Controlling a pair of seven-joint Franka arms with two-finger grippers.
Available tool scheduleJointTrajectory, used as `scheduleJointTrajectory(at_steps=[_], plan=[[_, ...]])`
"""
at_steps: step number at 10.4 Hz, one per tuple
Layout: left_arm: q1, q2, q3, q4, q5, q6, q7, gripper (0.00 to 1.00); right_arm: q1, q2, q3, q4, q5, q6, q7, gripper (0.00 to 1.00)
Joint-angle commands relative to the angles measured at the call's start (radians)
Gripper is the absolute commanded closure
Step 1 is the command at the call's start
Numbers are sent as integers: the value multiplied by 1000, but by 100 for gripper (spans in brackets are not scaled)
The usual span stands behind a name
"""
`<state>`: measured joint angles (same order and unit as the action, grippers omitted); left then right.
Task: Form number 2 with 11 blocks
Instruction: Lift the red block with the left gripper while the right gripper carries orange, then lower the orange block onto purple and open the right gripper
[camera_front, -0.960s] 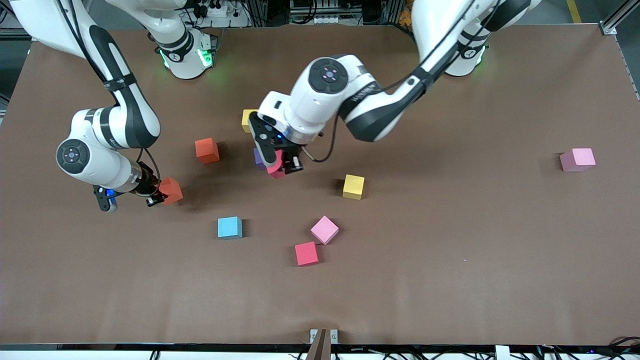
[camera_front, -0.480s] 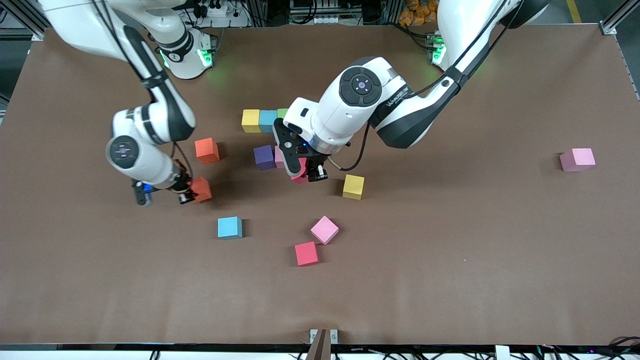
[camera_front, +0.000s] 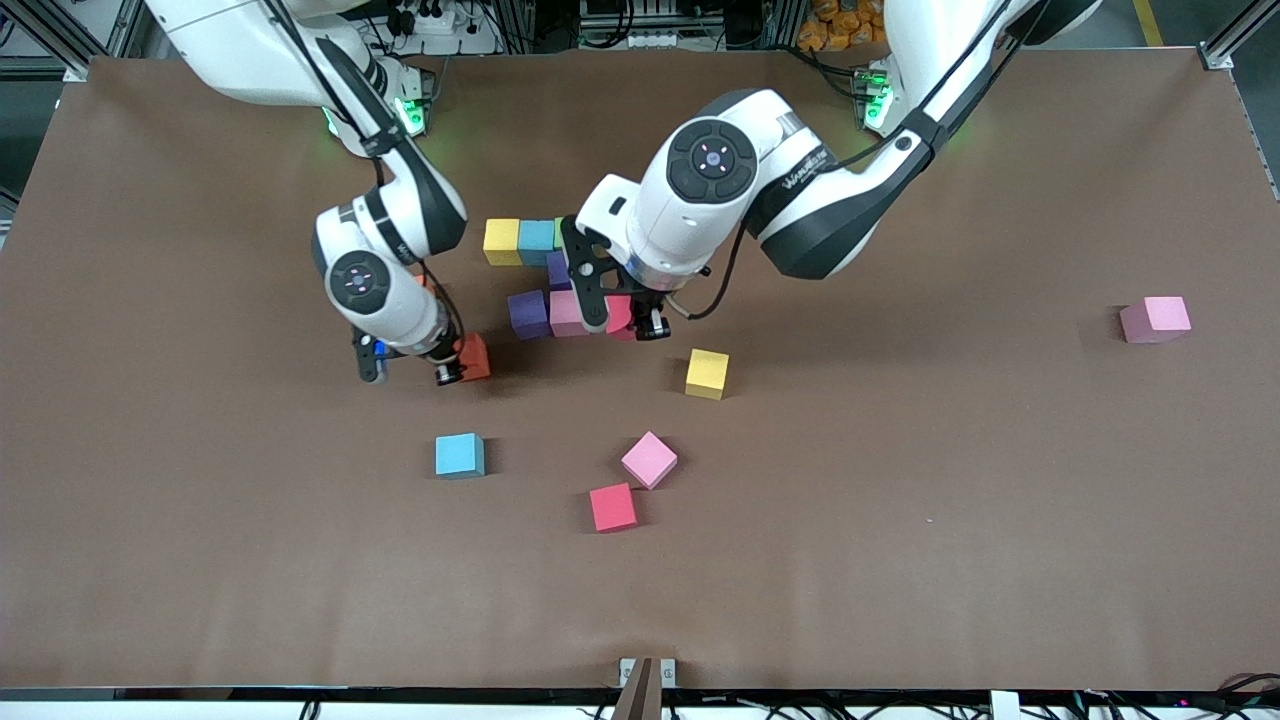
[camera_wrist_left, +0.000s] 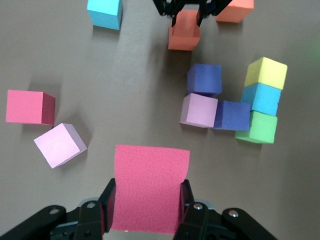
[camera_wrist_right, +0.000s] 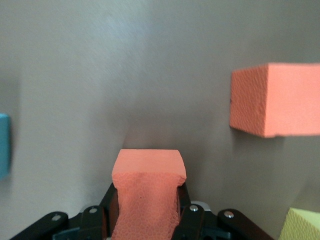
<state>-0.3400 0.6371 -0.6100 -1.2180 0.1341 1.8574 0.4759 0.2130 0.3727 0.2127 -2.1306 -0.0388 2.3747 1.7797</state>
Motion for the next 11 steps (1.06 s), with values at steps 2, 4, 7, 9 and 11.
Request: scheduleJointTrajectory(at_steps=[2,4,7,9,11], plan=[[16,-45,-19,-44,-24,-46,64,100,-9,-32,42,-100,11,75,47,100],[16,-45,-20,-44,-24,-55,79,100,-14,-47,74,-117,11,67,67,100],[15,-43,-25,-52,-24,-57,81,100,-30,-100,103,-189,2,74,66,100],[15,-45,-25,-52,-24,-57,81,100,-40,-103,103,-195,-6,75,61,100],[15,-43,-25,-52,-24,-57,95,100,-41,-103,103,-195,-6,77,63,100]])
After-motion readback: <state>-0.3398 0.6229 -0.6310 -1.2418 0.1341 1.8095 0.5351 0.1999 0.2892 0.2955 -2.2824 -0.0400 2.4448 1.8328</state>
